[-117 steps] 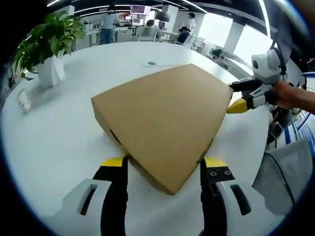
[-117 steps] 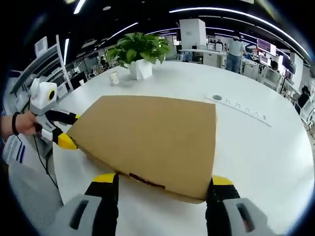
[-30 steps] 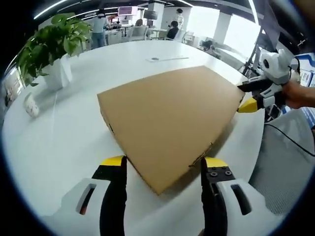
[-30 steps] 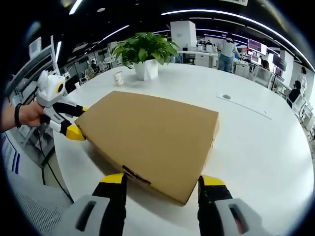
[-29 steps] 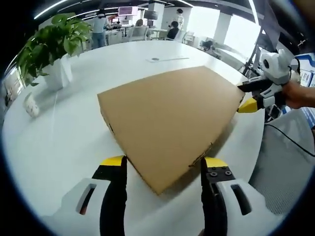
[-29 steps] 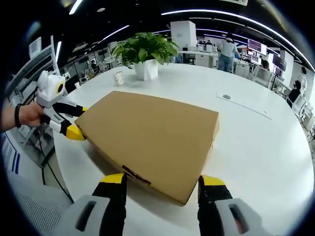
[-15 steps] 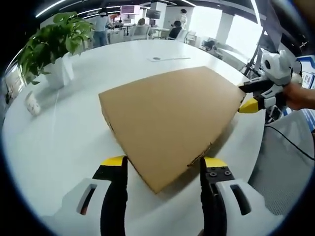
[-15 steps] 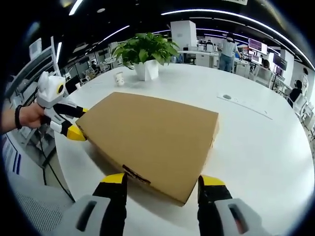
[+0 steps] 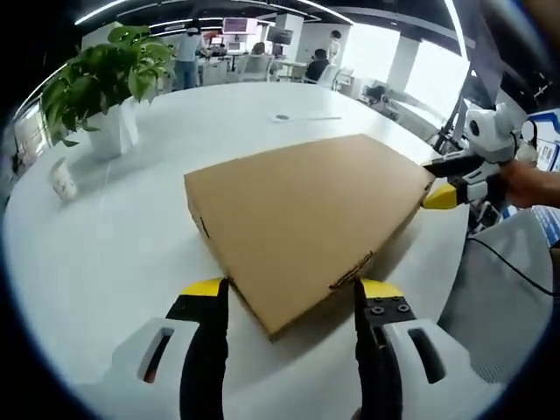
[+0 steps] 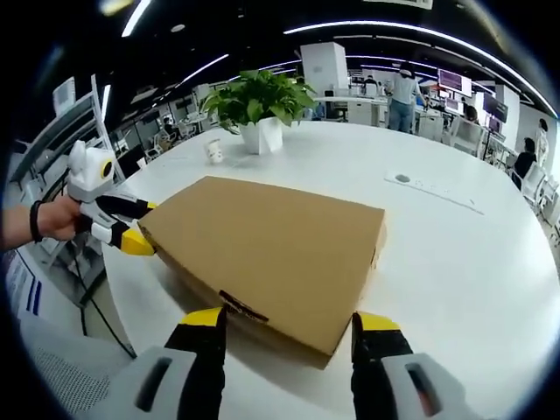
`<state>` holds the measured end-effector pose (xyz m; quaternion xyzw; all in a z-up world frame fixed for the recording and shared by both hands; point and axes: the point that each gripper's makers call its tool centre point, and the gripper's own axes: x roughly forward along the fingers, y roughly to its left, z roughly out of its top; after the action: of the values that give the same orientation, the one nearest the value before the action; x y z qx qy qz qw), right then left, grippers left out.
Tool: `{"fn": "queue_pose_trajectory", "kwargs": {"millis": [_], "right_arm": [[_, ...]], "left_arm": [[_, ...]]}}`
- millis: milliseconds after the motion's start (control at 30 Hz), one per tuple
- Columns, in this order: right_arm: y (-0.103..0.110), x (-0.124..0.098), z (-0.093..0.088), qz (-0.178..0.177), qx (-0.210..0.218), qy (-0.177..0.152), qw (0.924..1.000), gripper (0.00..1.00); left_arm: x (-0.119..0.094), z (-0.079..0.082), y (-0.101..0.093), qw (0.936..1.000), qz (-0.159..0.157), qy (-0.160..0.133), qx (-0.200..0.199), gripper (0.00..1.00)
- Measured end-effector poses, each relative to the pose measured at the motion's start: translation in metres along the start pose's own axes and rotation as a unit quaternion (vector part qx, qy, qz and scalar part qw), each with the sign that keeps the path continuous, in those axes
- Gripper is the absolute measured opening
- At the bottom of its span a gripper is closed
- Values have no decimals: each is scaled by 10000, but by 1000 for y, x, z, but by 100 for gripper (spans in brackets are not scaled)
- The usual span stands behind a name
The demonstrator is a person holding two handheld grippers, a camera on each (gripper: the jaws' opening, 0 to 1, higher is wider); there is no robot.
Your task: Operate the shoe box by opening the lid, removing the specified soft item, and placing it in the target area until the item is outside and the box remains undamaged.
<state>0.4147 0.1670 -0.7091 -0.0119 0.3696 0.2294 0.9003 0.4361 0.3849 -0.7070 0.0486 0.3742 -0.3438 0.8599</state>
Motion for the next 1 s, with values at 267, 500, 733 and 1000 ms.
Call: {"fn": "queue_pose_trajectory", "kwargs": {"millis": [267,500,733,1000], "right_arm": [[-1,-7,11,37,-138,-194,9997,55],[-2,-13,19,124,-311,-413,9986,53],[-4,-17,24,219,-580,-542,9966,52],[-4,-21,33,288,-661,-721,9948,53]], "left_arm": [[-7,9,-2,9998,40,-192,-38,57],[-14,20,-3,9993,39,-353,-75,57],[-20,29,-4,9988,18,-476,-113,56],[-26,44,-4,9980,42,-622,-35,56]]}}
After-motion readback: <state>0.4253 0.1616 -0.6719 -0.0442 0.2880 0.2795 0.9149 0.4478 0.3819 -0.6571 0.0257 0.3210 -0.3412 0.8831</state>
